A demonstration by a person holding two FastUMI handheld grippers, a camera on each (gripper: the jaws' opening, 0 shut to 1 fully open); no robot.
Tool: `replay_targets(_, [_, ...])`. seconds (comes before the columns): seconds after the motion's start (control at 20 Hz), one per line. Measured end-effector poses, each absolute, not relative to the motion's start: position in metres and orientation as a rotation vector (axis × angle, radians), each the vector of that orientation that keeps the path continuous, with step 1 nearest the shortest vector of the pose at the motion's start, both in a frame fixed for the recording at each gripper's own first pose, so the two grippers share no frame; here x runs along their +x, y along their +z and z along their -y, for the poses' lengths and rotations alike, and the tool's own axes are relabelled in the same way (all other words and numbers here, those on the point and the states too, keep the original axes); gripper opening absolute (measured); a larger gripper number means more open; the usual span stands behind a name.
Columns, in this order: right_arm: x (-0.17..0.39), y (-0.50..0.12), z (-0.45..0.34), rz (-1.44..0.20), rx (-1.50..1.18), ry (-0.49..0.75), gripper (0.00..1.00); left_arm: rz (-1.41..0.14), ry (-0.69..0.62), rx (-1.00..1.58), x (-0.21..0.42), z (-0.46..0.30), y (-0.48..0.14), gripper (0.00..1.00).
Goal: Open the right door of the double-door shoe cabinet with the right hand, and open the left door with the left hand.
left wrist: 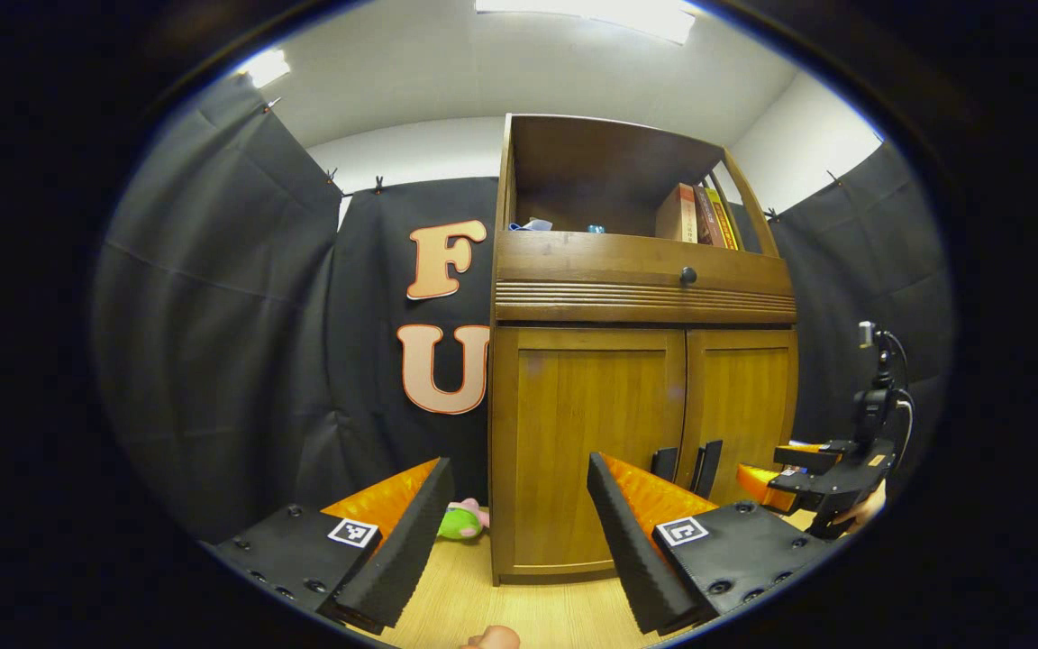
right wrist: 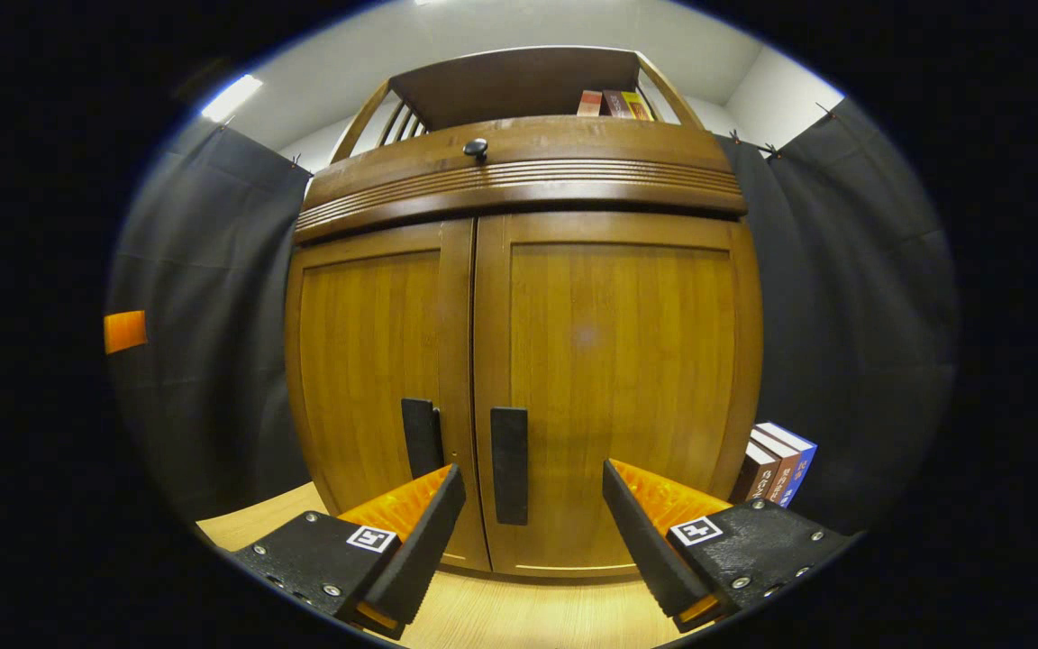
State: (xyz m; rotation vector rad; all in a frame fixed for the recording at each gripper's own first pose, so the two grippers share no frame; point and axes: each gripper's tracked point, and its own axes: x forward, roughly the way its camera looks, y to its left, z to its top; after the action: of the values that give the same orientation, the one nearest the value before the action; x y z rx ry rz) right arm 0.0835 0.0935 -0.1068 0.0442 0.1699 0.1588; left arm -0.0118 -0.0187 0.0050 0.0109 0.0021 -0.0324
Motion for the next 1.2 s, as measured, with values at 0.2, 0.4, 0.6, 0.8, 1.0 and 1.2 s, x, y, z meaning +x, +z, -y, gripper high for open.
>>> replay_targets(0.2, [0.098, -0.125, -0.097, -0.199, 0.033, 0.151, 0.95, -0.005, -0.017, 0.016, -0.014, 0.012, 0.004, 0.98])
replay_targets(0.4, [0.114, -0.136, -0.101, -0.218, 0.072, 0.141, 0.95, -0.007, -0.005, 0.022, -0.016, 0.006, 0.004, 0.96])
replay_targets(0.6, [0.131, -0.143, -0.104, -0.215, 0.069, 0.126, 1.0, -0.015, 0.007, 0.031, -0.017, 0.001, 0.001, 0.95])
replay_targets(0.8, [0.142, -0.15, -0.113, -0.237, 0.087, 0.135, 0.78, -0.019, 0.01, 0.038, -0.015, 0.0, 0.001, 0.98])
replay_targets(1.0, [0.147, -0.151, -0.114, -0.229, 0.088, 0.126, 0.5, -0.025, 0.009, 0.034, -0.017, -0.002, -0.003, 0.96])
replay_targets(1.2, [0.15, -0.153, -0.115, -0.228, 0.083, 0.118, 0.38, -0.027, 0.02, 0.038, -0.018, -0.006, -0.003, 0.94])
